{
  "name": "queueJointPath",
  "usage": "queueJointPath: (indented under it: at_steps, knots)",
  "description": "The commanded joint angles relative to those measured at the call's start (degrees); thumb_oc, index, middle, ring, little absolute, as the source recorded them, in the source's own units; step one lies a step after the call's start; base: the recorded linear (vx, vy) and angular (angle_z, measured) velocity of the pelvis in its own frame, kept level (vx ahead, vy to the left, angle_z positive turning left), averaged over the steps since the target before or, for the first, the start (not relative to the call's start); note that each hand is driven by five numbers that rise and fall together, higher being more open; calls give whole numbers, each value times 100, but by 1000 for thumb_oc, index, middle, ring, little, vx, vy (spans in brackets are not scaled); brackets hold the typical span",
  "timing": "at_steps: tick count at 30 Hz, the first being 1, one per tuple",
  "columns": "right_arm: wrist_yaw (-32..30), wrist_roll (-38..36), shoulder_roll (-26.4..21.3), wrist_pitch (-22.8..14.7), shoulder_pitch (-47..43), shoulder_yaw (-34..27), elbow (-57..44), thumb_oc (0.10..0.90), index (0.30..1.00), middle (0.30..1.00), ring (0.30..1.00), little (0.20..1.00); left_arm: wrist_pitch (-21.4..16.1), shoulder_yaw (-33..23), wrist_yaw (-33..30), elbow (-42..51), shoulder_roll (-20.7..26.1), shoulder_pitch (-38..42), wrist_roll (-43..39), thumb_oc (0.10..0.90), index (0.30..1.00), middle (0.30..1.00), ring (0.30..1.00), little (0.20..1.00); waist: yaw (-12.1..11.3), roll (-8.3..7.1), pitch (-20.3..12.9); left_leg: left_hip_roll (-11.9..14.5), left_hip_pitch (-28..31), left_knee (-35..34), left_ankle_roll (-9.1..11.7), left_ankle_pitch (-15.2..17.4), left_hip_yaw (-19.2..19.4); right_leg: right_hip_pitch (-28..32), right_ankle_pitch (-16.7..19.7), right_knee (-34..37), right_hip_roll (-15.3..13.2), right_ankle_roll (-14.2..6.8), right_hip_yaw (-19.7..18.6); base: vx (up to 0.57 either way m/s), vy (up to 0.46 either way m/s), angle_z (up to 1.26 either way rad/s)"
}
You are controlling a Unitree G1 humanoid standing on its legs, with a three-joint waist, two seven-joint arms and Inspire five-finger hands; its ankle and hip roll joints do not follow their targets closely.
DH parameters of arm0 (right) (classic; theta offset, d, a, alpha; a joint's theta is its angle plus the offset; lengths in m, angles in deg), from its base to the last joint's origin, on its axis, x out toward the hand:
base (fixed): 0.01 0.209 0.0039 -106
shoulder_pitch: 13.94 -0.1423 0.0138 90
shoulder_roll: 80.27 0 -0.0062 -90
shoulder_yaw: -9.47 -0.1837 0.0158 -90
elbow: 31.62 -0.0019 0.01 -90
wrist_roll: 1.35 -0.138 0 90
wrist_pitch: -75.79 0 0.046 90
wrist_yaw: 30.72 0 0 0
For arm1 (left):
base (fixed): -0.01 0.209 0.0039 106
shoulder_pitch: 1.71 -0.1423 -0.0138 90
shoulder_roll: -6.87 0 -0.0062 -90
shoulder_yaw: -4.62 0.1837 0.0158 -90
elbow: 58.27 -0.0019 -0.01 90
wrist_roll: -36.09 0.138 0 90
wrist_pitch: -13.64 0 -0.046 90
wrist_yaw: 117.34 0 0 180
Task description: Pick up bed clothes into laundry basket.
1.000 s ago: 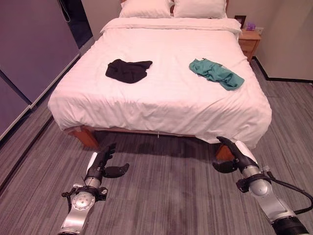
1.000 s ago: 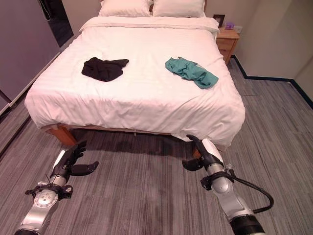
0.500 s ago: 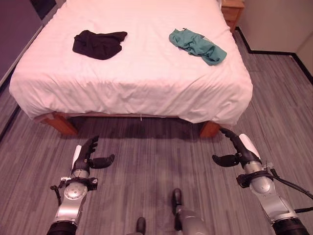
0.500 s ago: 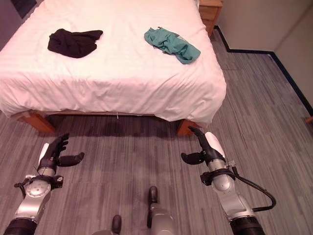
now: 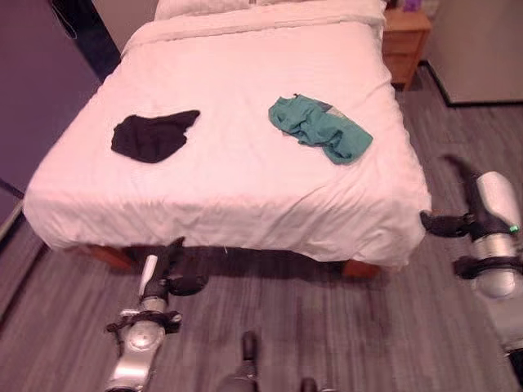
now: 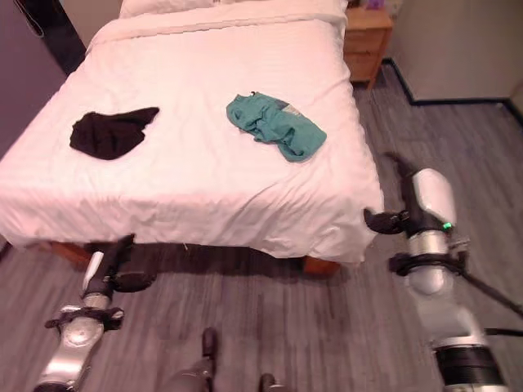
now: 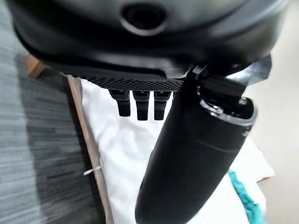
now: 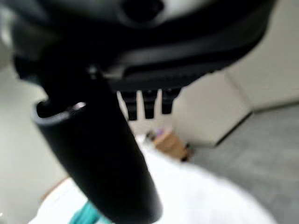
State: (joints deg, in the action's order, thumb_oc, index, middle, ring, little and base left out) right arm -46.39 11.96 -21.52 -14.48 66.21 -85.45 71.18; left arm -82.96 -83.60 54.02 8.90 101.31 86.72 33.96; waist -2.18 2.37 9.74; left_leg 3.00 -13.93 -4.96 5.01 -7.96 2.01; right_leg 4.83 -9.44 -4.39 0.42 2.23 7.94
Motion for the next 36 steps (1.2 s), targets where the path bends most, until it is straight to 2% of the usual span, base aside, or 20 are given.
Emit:
queueJointPath:
  at_steps: [1,3,5,7,8,9,10,12,13,14,15,16,18,20,21,24,25,31,36]
  knots:
    - [-722,422,-586,-213,-1157,-101,-1,800,900,900,900,900,-493,-335,-390,733,680,7,-55,800,900,900,900,900,-468,-420,-554,156,465,-4,489,-76,-243,189,850,939,-700,-1159,-127,255,297,-54]
    - [-748,369,-708,-194,-1228,-79,152,800,900,900,900,900,-484,-322,-355,687,688,-58,-60,800,900,900,900,900,-483,-412,-621,209,537,-4,496,-119,-240,196,842,939,-738,-1209,-101,152,199,-30]
    - [-720,234,-879,-133,-1399,-7,467,800,900,900,900,900,-458,-284,-300,561,690,-158,-134,800,900,900,900,900,-520,-476,-685,207,625,-4,484,-87,-233,202,873,939,-837,-1276,-87,130,199,20]
    - [-719,265,-1055,-58,-1507,73,641,800,900,900,900,900,-445,-276,-250,428,688,-254,-215,800,900,900,900,900,-561,-603,-741,162,693,-4,440,-18,-200,220,941,939,-985,-1358,-91,175,290,26]
    - [-741,447,-1035,27,-1604,173,778,800,900,900,900,900,-404,-329,-162,332,723,-467,-214,800,900,900,900,900,-646,-764,-731,42,835,-4,302,141,-166,226,1185,829,-1252,-1487,-80,152,305,6]
    - [-741,447,-1035,27,-1604,173,778,800,900,900,900,900,-404,-329,-162,332,723,-467,-214,800,900,900,900,900,-646,-764,-731,42,835,-4,302,141,-166,226,1185,829,-1252,-1487,-80,87,347,51]
    - [-728,468,-979,52,-1753,346,890,800,900,900,900,900,-380,-402,-123,291,742,-598,-310,800,900,900,900,900,-712,-793,-597,3,957,-4,172,191,-150,8,1366,272,-1409,-1547,-169,-20,120,29]
    - [-737,465,-975,45,-1802,390,918,800,900,900,900,900,-381,-422,-119,292,739,-605,-315,800,900,900,900,900,-723,-794,-589,4,965,-4,165,193,-121,-34,1341,209,-1416,-1553,-211,24,118,6]
    - [-740,401,-820,77,-1763,411,938,800,900,900,900,900,-334,-439,-35,165,762,-675,-383,800,900,900,900,900,-724,-858,-497,-21,1062,-4,81,293,-191,-288,1397,44,-1208,-1436,-322,111,182,-2]
    - [-727,347,-801,66,-1699,371,911,800,900,900,900,900,-304,-411,-7,130,774,-629,-397,800,900,900,900,900,-661,-883,-474,-78,1098,-4,53,304,-243,-437,1292,174,-940,-1339,-464,128,172,10]
    - [-723,345,-797,66,-1673,348,900,800,900,900,900,900,-303,-403,-5,122,785,-620,-401,800,900,900,900,900,-657,-880,-487,-59,1101,-4,65,338,-261,-433,1257,160,-920,-1322,-447,120,125,13]
    - [-710,294,-785,46,-1555,302,837,800,900,900,900,900,-259,-329,100,78,794,-602,-420,800,900,900,900,900,-578,-934,-434,-165,1152,-4,40,392,-351,-609,1215,448,-558,-1254,-617,96,52,28]
    - [-672,269,-755,0,-1484,277,737,800,900,900,900,900,-265,-313,144,59,789,-601,-414,800,900,900,900,900,-557,-952,-420,-188,1204,-4,20,456,-402,-533,1245,710,-484,-1270,-622,70,25,48]
    - [-525,136,-660,-67,-1627,444,672,800,900,900,900,900,-245,-214,225,36,742,-676,-352,800,900,900,900,900,-613,-1014,-435,-169,1263,-4,25,500,-368,-456,1360,937,-555,-1297,-502,56,-25,57]
    - [-431,-6,-549,-100,-1799,700,747,800,900,900,900,900,-244,-152,241,-7,649,-703,-431,800,900,900,900,900,-644,-1029,-467,-178,1299,-4,-20,540,-403,-519,1364,939,-463,-1309,-658,83,-22,13]
    - [-311,-145,-470,-133,-2172,1113,1000,800,900,900,900,900,-239,-123,298,15,607,-867,-521,800,900,900,900,900,-709,-1006,-475,-155,1346,-4,-34,555,-393,-515,1465,939,-505,-1310,-664,62,-6,0]
    - [-221,-295,-352,-118,-2401,1400,1231,800,900,900,900,900,-224,-26,324,-90,603,-896,-549,800,900,900,900,900,-743,-1013,-488,-180,1369,-4,-43,561,-431,-504,1457,939,-505,-1287,-714,70,7,0]
    - [7,-444,38,-79,-2813,2110,2000,800,900,900,900,900,-208,-8,323,-260,584,-1047,-588,800,900,900,900,900,-824,-963,-502,-143,1412,-4,-14,584,-444,-440,1405,939,-580,-1268,-604,92,-4,6]
    - [161,-333,458,-24,-3099,2687,2972,800,900,900,900,900,-187,-17,256,-933,501,-1069,-716,800,900,900,900,900,-923,-907,-438,-120,1330,-4,21,530,-504,-448,1355,939,-596,-1235,-501,71,-29,11]
